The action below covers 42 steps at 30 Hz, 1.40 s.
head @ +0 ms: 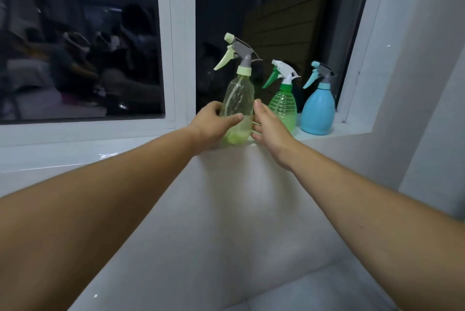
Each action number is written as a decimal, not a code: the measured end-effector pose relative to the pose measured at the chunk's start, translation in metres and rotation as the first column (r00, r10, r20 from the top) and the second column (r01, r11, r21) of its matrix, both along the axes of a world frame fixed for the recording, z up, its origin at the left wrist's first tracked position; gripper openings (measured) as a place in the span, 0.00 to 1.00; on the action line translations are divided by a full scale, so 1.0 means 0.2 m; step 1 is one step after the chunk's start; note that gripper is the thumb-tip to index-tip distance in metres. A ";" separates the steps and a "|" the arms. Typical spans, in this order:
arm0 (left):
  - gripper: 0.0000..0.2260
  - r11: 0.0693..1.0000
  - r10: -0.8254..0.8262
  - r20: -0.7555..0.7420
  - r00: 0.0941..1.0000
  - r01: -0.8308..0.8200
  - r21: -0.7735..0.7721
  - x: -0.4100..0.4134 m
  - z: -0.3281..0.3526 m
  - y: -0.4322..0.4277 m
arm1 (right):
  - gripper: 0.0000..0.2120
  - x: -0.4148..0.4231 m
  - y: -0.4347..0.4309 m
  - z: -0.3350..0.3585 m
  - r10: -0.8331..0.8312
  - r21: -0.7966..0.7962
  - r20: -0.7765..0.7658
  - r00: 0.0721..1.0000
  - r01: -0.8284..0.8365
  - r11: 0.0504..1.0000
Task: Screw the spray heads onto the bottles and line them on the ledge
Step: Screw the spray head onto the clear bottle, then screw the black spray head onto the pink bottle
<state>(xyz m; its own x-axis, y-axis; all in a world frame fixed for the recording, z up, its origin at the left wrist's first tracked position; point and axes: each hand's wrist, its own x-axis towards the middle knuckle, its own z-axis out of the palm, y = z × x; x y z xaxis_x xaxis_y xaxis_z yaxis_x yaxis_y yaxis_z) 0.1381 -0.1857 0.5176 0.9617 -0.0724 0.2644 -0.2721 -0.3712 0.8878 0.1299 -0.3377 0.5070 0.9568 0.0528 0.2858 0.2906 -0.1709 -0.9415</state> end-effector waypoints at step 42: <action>0.26 0.826 -0.286 -0.716 0.637 0.542 0.152 -0.53 -1.72 -0.90 | 0.17 -0.82 -1.36 -1.62 -0.486 -0.614 -0.542 0.685 0.072 0.786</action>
<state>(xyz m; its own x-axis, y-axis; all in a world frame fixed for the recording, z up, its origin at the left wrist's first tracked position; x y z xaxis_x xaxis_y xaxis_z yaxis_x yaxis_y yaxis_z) 0.0329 -0.3657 0.1728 0.7182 -0.4631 -0.5194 0.1120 -0.6598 0.7431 -0.0343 -0.6103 0.1824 0.8666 -0.3150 -0.3870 -0.4955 -0.6347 -0.5930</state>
